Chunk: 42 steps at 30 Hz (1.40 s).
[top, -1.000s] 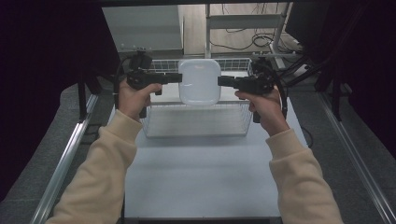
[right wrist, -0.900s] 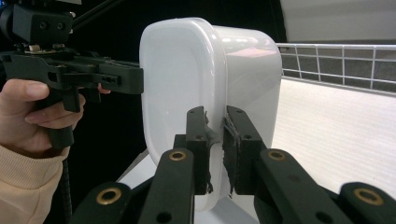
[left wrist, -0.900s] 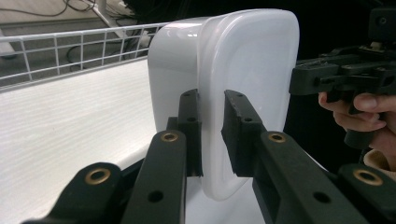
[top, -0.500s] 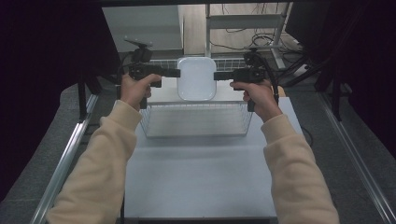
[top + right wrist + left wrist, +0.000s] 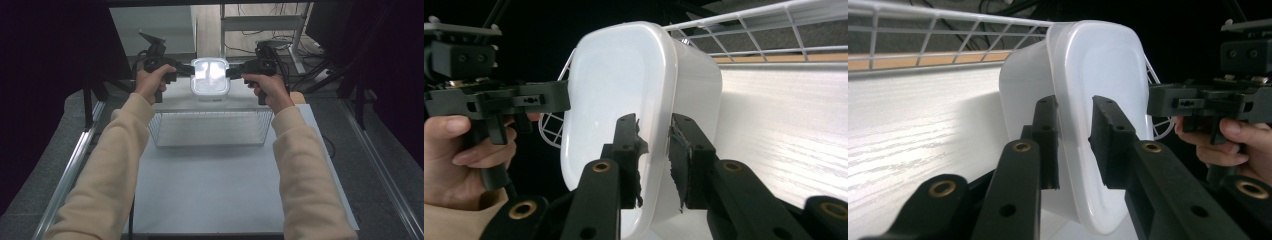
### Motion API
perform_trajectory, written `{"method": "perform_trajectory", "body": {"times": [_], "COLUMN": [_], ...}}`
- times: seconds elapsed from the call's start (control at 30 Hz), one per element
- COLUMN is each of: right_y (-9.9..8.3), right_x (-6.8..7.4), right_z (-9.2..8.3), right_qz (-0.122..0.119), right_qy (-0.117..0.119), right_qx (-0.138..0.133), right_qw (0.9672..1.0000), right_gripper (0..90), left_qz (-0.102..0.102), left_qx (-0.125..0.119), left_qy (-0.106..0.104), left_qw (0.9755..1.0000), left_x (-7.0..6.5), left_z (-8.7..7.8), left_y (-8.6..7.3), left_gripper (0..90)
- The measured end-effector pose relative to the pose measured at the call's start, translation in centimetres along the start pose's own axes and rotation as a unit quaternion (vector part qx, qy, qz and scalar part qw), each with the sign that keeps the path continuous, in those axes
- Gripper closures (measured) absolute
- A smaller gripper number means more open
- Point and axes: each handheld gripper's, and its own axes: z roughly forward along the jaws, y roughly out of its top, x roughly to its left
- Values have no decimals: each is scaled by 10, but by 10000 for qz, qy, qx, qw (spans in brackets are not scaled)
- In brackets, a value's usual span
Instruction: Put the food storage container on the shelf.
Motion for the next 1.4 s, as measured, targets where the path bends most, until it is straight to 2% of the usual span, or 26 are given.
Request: {"method": "perform_trajectory", "body": {"times": [0.03,0.07,0.1,0.13,0.17,0.23,0.33,0.5,0.6,0.67,0.73,0.77,0.87,0.97,1.03,1.07,1.13,1.2,1.23,1.3,1.37,1.4], "right_y": [1,1,1,2,2,2,2,2,1,1,-1,-2,-6,-16,-26,-32,-46,-60,-74,-80,-94,-101], "right_x": [-2,-2,-6,-8,-10,-11,-14,-11,-11,-10,-6,-3,8,17,21,22,24,25,25,25,25,25], "right_z": [2,2,5,7,10,12,13,13,12,11,9,7,-3,-16,-24,-28,-35,-41,-48,-51,-56,-59], "right_qz": [82,82,192,312,371,414,455,363,253,120,-124,-291,-692,-1092,-1268,-1395,-1578,-1703,-1829,-1874,-2005,-2098], "right_qy": [34,34,76,113,91,75,114,13,-55,-48,-214,-314,-535,-628,-652,-689,-744,-741,-741,-753,-796,-857], "right_qx": [-6,-6,-4,30,95,131,43,-18,-111,-117,-208,-244,-415,-620,-647,-655,-693,-693,-758,-763,-806,-825], "right_qw": [10000,10000,9998,9994,9992,9990,9989,9993,9996,9998,9995,9988,9953,9901,9877,9856,9822,9802,9774,9764,9731,9705], "right_gripper": [719,719,707,696,678,662,675,665,649,563,458,413,314,292,281,278,275,270,267,264,265,265], "left_qz": [-103,-103,-173,-173,-149,-168,-156,-119,-84,-52,209,324,564,842,995,1135,1240,1391,1469,1627,1767,1838], "left_qx": [2,2,-4,-4,16,18,10,13,48,-75,-213,-266,-464,-549,-606,-597,-643,-643,-658,-705,-700,-668], "left_qy": [-61,-61,-71,-71,32,17,17,-31,-73,-74,212,303,397,535,691,767,846,938,983,1013,988,986], "left_qw": [9999,9999,9998,9998,9999,9999,9999,9999,9999,9999,9993,9987,9965,9935,9908,9888,9866,9837,9821,9789,9768,9757], "left_x": [4,4,10,10,12,13,13,12,9,5,-2,-5,-16,-25,-31,-32,-37,-41,-43,-46,-47,-47], "left_z": [1,1,4,4,7,7,7,7,8,7,2,0,-8,-19,-26,-30,-36,-43,-47,-53,-59,-61], "left_y": [1,1,1,1,1,1,1,-1,-3,-5,-7,-8,-15,-25,-36,-42,-57,-73,-81,-99,-116,-124], "left_gripper": [729,724,721,721,722,721,721,709,670,612,544,515,429,391,379,374,359,348,337,333,324,318]}}
